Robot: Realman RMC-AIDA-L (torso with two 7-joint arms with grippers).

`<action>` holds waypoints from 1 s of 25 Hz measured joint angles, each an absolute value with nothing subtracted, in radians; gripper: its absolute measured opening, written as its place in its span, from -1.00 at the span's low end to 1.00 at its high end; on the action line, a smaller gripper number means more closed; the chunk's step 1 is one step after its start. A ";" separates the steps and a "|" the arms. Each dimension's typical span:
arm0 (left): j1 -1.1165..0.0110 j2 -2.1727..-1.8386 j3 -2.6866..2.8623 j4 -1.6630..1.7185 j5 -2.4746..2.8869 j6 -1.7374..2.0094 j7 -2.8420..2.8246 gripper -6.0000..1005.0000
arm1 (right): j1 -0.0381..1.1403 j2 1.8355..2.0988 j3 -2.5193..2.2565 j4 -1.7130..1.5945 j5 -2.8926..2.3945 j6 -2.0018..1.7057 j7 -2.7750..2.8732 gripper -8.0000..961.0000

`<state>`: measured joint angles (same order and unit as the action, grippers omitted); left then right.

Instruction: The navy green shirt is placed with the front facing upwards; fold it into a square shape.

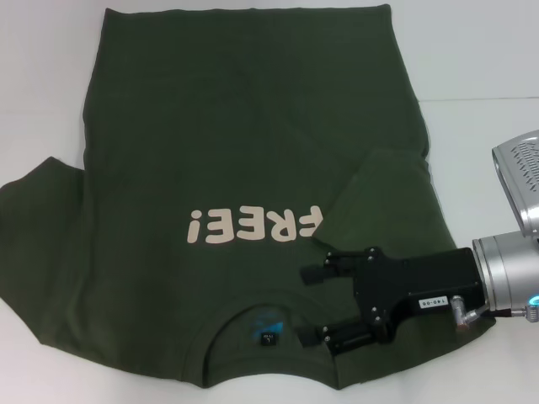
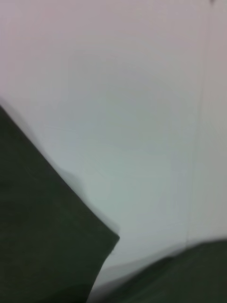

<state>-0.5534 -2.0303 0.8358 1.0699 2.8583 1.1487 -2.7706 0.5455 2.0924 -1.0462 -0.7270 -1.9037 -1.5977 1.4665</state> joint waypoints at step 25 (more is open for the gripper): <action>-0.589 -2.015 0.742 0.957 2.858 1.204 -2.827 0.84 | 0.552 2.092 -1.058 -0.727 -1.904 -1.598 1.466 0.83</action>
